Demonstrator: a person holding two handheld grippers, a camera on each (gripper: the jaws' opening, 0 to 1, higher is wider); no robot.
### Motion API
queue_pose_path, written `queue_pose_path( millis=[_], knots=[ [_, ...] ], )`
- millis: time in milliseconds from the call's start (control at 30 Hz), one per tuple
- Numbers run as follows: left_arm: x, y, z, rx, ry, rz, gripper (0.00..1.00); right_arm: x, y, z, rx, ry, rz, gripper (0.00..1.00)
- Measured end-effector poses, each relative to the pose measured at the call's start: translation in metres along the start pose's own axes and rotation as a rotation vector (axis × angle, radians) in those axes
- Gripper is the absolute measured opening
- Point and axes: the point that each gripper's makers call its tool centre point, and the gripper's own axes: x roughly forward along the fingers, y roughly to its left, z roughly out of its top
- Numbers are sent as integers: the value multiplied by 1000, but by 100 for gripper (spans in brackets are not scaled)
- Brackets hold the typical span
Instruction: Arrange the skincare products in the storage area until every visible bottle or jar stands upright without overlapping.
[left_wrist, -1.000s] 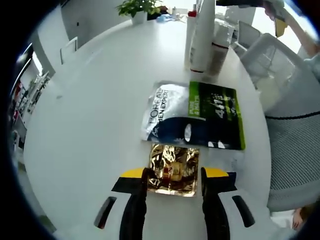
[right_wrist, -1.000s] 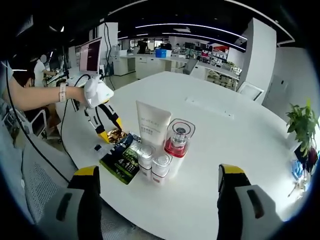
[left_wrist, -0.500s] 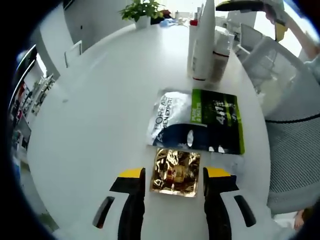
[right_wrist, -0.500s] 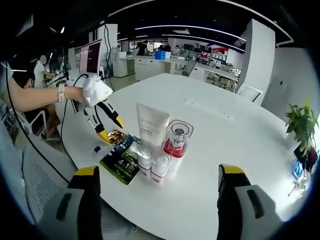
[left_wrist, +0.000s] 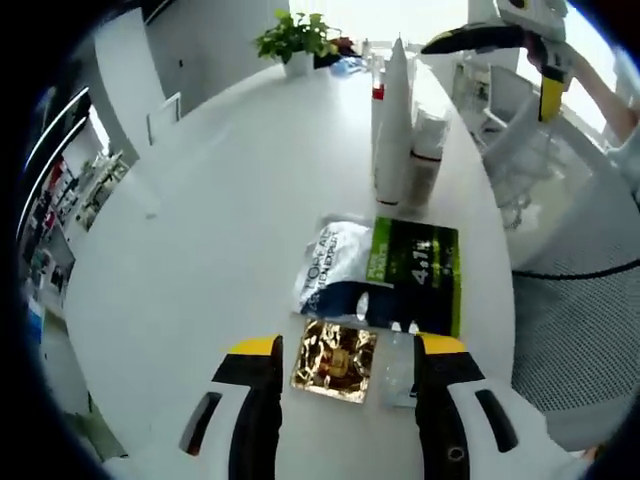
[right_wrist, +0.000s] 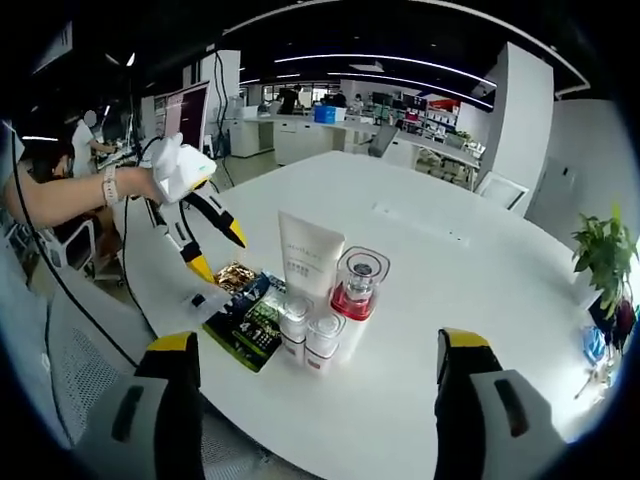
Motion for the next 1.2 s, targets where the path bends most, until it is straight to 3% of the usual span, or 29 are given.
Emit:
queue_pose_path(
  millis=[300, 700, 1200],
  knots=[
    [-20, -4, 10, -12, -43, 83, 62, -4, -7, 2, -16, -4, -12, 99],
    [-53, -12, 18, -155, -140, 198, 72, -5, -3, 6, -27, -21, -3, 99],
    [-85, -24, 27, -228, -258, 310, 85, -11, 0, 4, -19, -33, -6, 100]
  ],
)
